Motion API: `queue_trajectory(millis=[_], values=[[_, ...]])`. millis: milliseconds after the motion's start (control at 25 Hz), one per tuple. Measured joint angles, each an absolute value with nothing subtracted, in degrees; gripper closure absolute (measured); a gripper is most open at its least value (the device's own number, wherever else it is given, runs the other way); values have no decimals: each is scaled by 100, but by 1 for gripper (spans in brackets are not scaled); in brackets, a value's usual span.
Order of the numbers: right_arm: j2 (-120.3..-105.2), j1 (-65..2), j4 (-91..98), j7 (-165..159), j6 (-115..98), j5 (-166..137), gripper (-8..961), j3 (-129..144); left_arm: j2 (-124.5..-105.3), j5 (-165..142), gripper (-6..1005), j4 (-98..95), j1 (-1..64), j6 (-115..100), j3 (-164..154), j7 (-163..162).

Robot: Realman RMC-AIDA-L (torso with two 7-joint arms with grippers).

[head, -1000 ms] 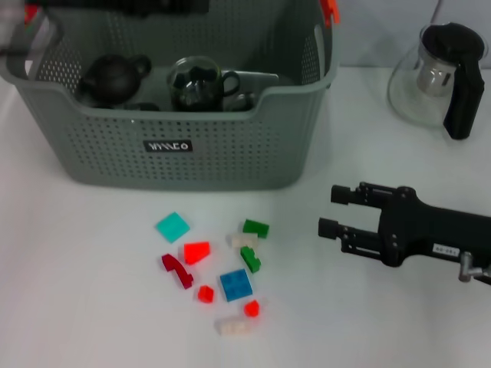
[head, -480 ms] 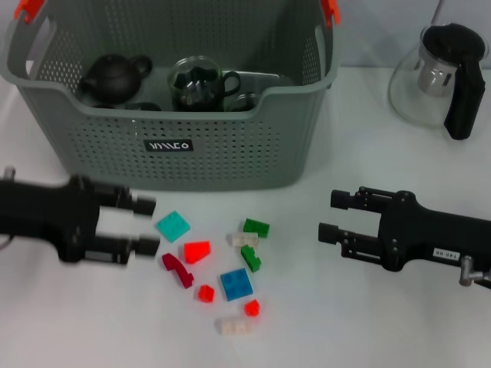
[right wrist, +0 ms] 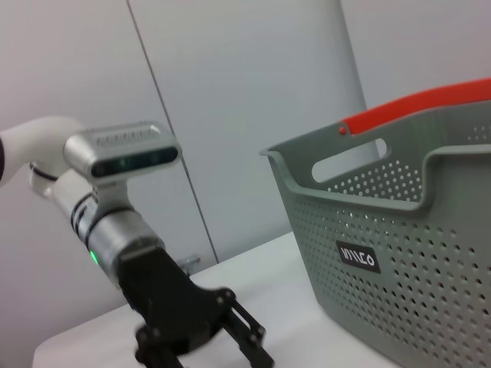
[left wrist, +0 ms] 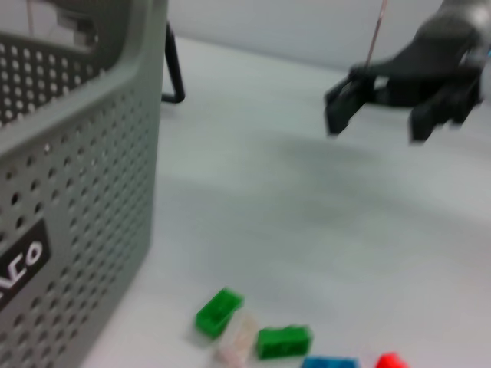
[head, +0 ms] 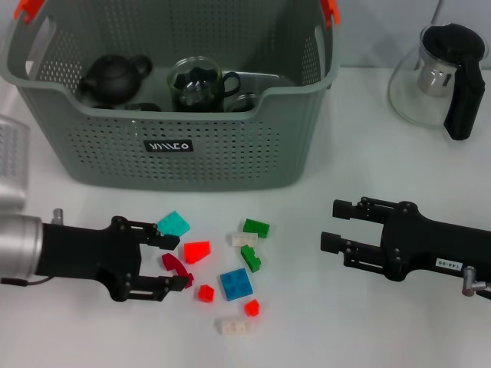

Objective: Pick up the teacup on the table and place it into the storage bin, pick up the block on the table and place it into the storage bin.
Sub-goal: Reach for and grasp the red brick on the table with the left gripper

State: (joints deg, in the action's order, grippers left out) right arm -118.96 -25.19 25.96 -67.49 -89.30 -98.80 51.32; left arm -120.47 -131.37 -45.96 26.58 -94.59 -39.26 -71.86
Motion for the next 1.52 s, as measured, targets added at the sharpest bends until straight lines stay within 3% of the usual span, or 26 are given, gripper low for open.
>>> queue_trajectory(millis=[80,240,1520], values=[[-11894,-2510,2594,-6750,-8929,-9879,279,5128,-12306,-13227,341,-4599,2487,-8963,-3936,-6674],[-11892,-2503,2588,-6750,-8905,-9879,279,5125,-12412,-13210,341,-4559,2400,-8665,-3963,-6501],[-11879,-2513,2584,-6803,-8939,-9879,280,5153,-12380,-12978,331,-4402,2302,-8595,-3495,-6547]])
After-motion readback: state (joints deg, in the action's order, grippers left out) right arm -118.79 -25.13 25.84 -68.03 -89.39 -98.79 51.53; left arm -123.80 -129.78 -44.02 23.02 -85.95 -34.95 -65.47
